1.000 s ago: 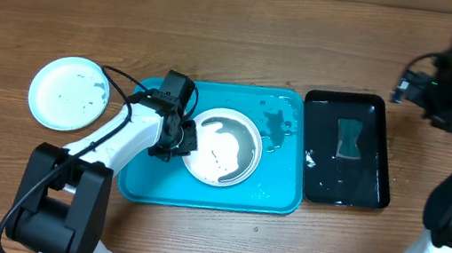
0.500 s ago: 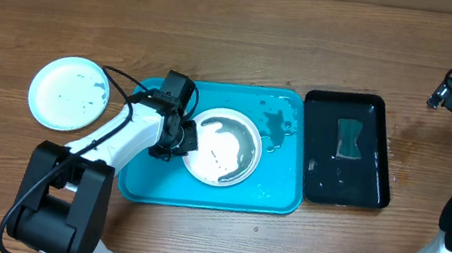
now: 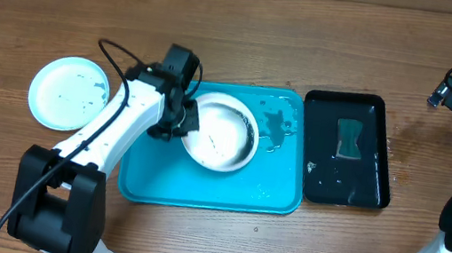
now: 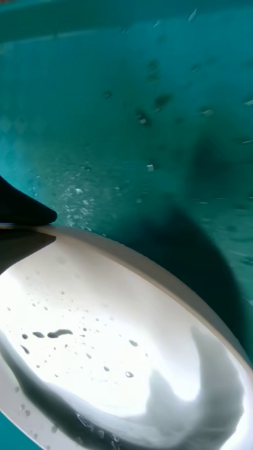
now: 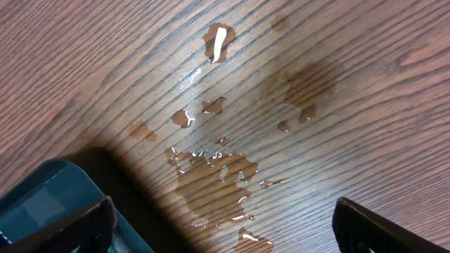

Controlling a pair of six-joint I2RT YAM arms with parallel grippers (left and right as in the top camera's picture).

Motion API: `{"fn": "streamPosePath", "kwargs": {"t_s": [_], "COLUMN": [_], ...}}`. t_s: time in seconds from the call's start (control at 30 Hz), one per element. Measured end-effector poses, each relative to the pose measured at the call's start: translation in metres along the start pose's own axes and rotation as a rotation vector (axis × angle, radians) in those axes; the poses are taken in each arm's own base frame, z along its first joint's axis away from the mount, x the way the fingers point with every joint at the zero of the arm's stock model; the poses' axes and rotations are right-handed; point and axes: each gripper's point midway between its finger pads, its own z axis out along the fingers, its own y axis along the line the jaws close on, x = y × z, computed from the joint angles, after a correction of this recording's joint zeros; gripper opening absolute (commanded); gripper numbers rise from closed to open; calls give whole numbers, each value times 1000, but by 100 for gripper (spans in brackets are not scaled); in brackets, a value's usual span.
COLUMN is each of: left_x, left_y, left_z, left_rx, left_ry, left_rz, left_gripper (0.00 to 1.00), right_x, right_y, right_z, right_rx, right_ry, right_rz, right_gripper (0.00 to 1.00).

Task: Clean dirty plates on tray and stack at the side
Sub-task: 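Lift the pink plate with left gripper and carry it over the black tray, then hold the plate tilted over the black tray to drain it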

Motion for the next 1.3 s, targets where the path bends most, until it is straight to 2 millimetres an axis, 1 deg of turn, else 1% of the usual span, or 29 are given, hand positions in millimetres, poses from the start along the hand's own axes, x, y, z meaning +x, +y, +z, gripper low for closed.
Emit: {"fn": "streamPosePath", "kwargs": {"t_s": [0.17, 0.23, 0.27, 0.37, 0.47, 0.57, 0.63, 0.77, 0.87, 1.0, 1.07, 1.13, 1.2, 1.3], "left_x": [-23, -35, -36, -46, -51, -46, -39, -22, -7, 12, 19, 25, 30, 35], "left_y": [-9, -20, -22, -40, -68, -98, -123, -169, -198, -229, -238, -247, -258, -267], "left_z": [-29, -45, -46, -60, -68, -70, -69, -60, -52, -37, -35, -41, -55, -76], "left_rx": [-11, -3, -2, 24, 71, 113, 148, 209, 232, 223, 212, 182, 129, 31], "left_ry": [-76, -129, -136, -199, -264, -303, -325, -351, -370, -413, -441, -496, -585, -718], "left_rz": [12, 29, 32, 64, 112, 173, 220, 313, 374, 445, 474, 526, 606, 689], "left_gripper": [4, 4, 4, 4, 4, 4, 4, 4, 4, 4, 4, 4, 4, 4], "right_x": [0, 0, 0, 0, 0, 0, 0, 0, 0, 0, 0, 0, 0, 0], "right_y": [0, 0, 0, 0, 0, 0, 0, 0, 0, 0, 0, 0, 0, 0], "right_z": [0, 0, 0, 0, 0, 0, 0, 0, 0, 0, 0, 0, 0, 0], "right_rx": [0, 0, 0, 0, 0, 0, 0, 0, 0, 0, 0, 0, 0, 0], "right_ry": [0, 0, 0, 0, 0, 0, 0, 0, 0, 0, 0, 0, 0, 0], "right_rz": [0, 0, 0, 0, 0, 0, 0, 0, 0, 0, 0, 0, 0, 0], "right_gripper": [100, 100, 100, 100, 100, 100, 100, 100, 100, 100, 100, 100, 100, 100]}}
